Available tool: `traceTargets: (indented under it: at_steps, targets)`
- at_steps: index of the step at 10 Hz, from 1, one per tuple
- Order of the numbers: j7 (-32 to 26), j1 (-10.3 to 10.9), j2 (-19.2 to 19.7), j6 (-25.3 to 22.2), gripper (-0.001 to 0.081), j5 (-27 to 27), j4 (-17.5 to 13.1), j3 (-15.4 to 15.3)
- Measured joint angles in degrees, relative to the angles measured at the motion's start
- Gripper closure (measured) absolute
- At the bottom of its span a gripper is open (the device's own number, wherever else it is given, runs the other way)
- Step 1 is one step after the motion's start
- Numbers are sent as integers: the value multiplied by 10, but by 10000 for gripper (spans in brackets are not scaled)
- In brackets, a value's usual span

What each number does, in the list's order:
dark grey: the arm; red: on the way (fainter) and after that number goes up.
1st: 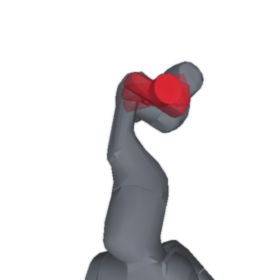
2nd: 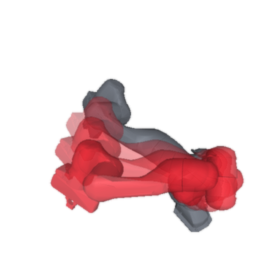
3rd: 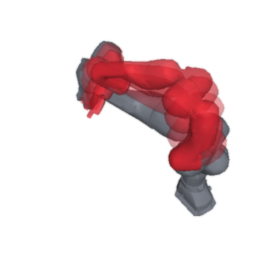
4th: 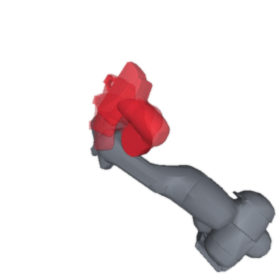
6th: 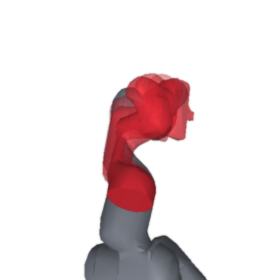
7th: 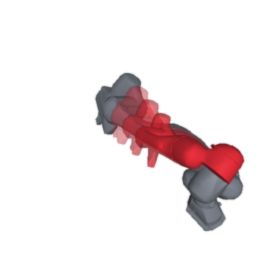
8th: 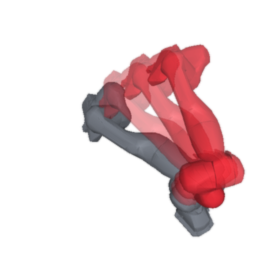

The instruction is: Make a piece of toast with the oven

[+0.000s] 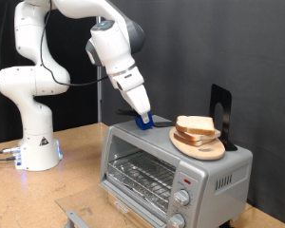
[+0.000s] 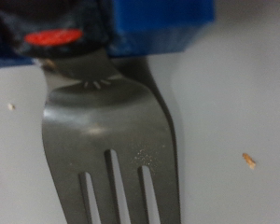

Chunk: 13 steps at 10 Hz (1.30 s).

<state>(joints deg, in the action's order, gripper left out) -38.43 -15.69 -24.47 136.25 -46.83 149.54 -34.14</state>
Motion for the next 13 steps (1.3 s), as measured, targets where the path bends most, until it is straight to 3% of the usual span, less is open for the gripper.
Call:
traceTargets:
  at_steps: [7,13]
  targets:
    - [15,-1,10,9,1,-3,1,-14]
    - [40,7,19,42,1,-33,10,-63]
